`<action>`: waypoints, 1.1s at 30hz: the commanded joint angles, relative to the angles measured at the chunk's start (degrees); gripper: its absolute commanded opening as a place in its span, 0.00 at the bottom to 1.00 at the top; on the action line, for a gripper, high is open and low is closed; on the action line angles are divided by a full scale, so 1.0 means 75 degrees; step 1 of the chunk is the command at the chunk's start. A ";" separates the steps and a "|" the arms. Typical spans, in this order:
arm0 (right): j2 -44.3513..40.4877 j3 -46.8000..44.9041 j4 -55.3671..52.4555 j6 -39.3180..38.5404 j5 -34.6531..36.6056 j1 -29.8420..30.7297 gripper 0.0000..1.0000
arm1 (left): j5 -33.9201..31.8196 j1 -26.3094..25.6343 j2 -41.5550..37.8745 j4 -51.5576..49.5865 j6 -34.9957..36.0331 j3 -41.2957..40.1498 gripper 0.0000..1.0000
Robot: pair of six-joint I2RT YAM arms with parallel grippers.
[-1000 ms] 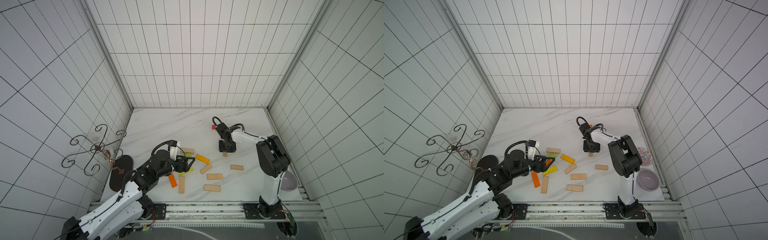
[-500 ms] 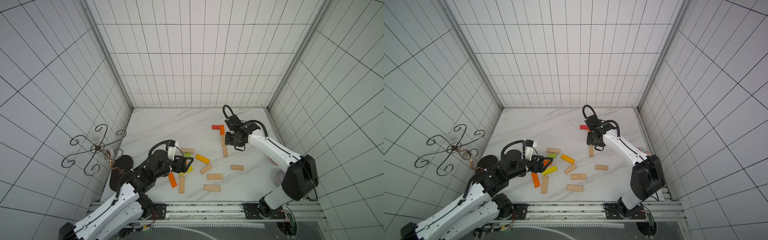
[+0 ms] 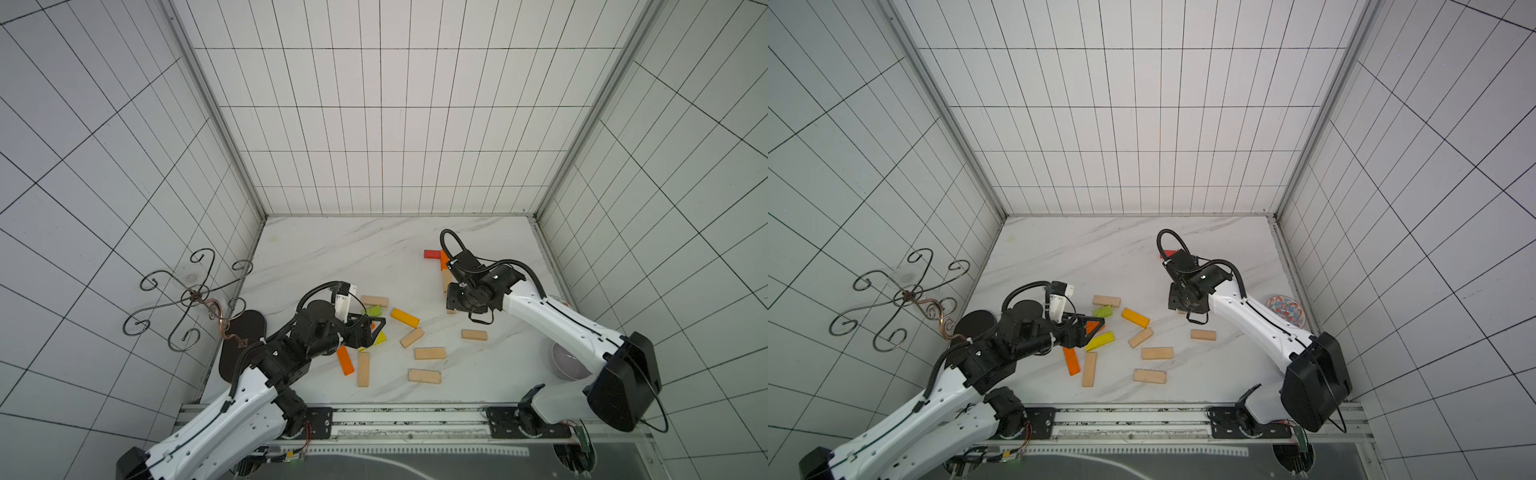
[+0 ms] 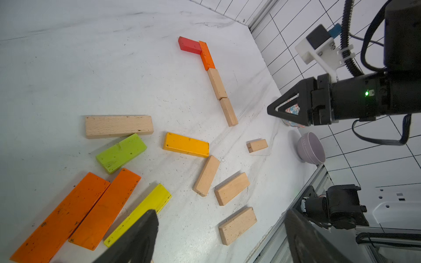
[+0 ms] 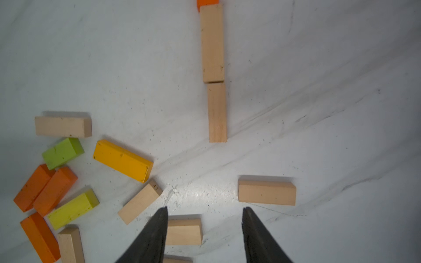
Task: Assemble a giraffe with building blocks
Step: Pick up the building block from the center of the board.
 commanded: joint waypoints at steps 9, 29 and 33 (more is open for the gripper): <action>-0.1398 -0.1411 0.1961 -0.3832 0.0317 0.1974 0.54 | -0.0007 -0.0005 -0.0950 -0.0531 -0.0075 -0.0317 0.88; -0.1072 -0.2183 0.0928 -1.0545 -0.1171 0.1980 0.48 | 0.2042 0.0666 0.0223 0.0012 0.0403 0.0153 0.88; -0.0559 -0.2240 0.1490 -1.0775 -0.1500 0.1749 0.49 | 0.2543 0.0666 0.0426 0.0358 0.0230 -0.0096 0.88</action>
